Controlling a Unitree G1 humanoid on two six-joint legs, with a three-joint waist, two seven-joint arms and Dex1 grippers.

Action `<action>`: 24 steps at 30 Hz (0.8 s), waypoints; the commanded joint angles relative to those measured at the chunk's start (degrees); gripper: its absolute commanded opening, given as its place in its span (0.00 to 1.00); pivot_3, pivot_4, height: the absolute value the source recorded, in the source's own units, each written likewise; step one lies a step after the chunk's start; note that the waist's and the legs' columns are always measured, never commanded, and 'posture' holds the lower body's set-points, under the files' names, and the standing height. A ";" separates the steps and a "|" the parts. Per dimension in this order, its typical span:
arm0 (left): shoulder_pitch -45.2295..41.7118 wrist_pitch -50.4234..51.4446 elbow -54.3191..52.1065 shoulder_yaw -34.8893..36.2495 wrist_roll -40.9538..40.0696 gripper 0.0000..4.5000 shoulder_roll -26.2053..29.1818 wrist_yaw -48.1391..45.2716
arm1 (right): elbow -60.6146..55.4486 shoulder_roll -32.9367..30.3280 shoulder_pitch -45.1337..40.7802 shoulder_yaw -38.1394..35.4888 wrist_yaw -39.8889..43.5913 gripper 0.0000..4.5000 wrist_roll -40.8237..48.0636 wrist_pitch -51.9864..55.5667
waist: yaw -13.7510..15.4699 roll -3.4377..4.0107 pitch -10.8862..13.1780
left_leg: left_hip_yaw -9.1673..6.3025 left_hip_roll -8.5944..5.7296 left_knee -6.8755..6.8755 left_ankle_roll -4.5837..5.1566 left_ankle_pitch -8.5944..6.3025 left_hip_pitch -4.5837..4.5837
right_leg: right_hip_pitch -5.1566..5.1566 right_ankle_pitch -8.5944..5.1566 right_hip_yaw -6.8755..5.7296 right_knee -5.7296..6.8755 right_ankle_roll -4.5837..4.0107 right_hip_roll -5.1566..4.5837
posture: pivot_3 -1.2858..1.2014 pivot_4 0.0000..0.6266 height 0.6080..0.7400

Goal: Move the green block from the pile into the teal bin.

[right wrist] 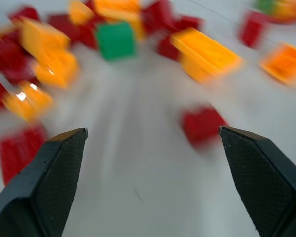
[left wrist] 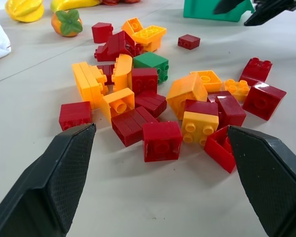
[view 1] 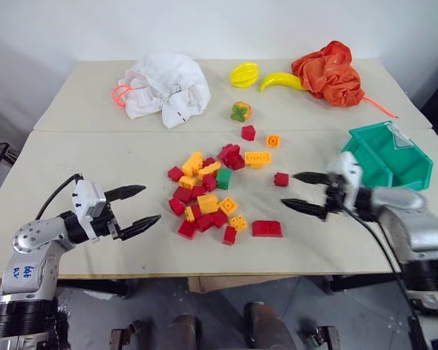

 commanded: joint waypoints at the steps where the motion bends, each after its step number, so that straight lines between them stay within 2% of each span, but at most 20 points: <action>1: -0.51 -0.40 -0.96 0.06 0.02 1.00 -0.07 0.30 | 0.68 4.37 -6.90 6.25 -3.87 0.99 -3.19 5.42 | 0.12 0.01 0.01 | -0.01 -0.01 0.00 0.00 0.00 0.00 | -0.02 0.00 -0.01 0.02 0.00 0.00 | 0.52 0.24 1.00; 6: 0.06 -0.09 -2.51 -0.39 -0.26 1.00 -0.66 1.28 | 12.04 12.93 -16.88 12.56 -9.21 0.99 -9.40 5.71 | 0.23 0.01 0.01 | -0.14 -0.17 0.00 0.02 -0.01 -0.11 | -0.04 0.00 -0.13 0.03 0.00 -0.03 | 0.52 0.24 1.00; 11: 1.01 0.29 -3.81 0.13 -0.62 1.00 -0.59 1.98 | 19.81 16.27 -21.30 14.39 -10.21 0.99 -13.15 2.66 | 0.05 0.02 0.01 | -0.22 -0.17 -0.06 0.03 -0.01 -0.14 | -0.05 0.00 -0.24 0.13 0.00 -0.02 | 0.52 0.24 1.00; 16: 1.42 0.55 -5.08 -0.07 -1.01 1.00 -0.94 2.54 | 24.02 17.83 -23.01 15.33 -7.65 0.99 -14.43 -0.19 | -0.13 0.02 0.01 | -0.21 -0.13 -0.07 0.03 -0.01 -0.14 | -0.05 0.00 -0.25 0.13 0.00 0.03 | 0.52 0.24 1.00; 19: 1.18 0.96 -5.96 -0.52 -1.61 1.00 -1.25 2.37 | 24.33 18.79 -23.00 14.72 -6.92 0.86 -14.29 -0.56 | -0.23 0.03 0.01 | -0.21 -0.13 -0.07 0.03 -0.01 -0.14 | -0.05 0.00 -0.25 0.14 0.00 0.03 | 0.52 0.24 1.00; 24: 0.06 1.86 -7.20 -2.19 -2.11 1.00 -1.46 1.18 | 21.45 18.21 -21.12 12.81 -6.13 0.51 -13.50 -2.35 | -0.23 0.03 0.01 | -0.21 -0.14 -0.07 0.02 -0.01 -0.14 | -0.05 0.00 -0.25 0.15 0.00 0.02 | 0.52 0.24 1.00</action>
